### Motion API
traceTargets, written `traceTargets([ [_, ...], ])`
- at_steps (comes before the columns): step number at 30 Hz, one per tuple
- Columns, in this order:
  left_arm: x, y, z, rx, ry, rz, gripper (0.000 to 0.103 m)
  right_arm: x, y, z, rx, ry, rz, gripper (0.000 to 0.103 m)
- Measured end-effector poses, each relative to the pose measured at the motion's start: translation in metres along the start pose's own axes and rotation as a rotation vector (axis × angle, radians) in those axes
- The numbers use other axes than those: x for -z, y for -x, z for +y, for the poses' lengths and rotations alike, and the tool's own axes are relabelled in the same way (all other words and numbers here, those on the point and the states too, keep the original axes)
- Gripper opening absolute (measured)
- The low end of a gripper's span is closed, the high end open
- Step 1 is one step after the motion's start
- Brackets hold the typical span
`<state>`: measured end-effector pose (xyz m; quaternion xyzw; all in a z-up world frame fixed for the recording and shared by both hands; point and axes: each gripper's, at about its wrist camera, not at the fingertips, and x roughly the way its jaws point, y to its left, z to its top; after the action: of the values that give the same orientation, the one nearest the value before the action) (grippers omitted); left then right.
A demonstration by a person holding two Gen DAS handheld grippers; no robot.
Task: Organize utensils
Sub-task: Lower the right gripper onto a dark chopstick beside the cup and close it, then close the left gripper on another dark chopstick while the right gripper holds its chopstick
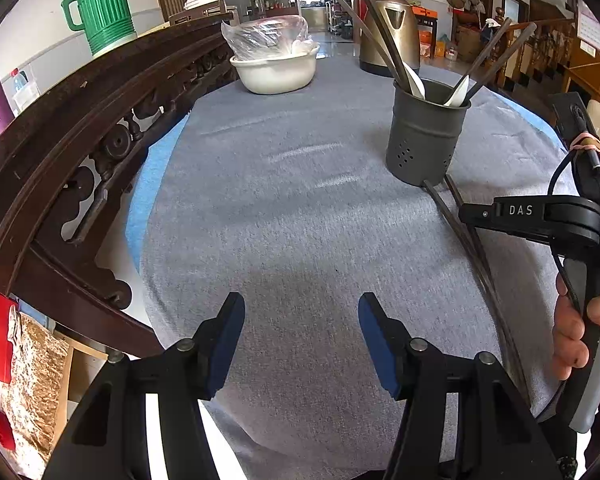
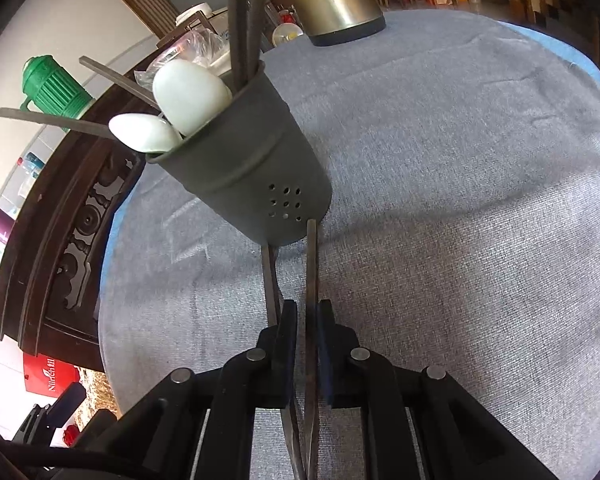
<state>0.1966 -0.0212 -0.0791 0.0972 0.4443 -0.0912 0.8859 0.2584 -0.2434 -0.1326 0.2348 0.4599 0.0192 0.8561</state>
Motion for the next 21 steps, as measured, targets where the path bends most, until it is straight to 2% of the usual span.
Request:
traceTargets([
  [21,0.011,-0.016,-0.011,0.042,-0.033,0.071,0.060,0.013,0.011,-0.014,0.059,0.052,-0.024,0.008],
])
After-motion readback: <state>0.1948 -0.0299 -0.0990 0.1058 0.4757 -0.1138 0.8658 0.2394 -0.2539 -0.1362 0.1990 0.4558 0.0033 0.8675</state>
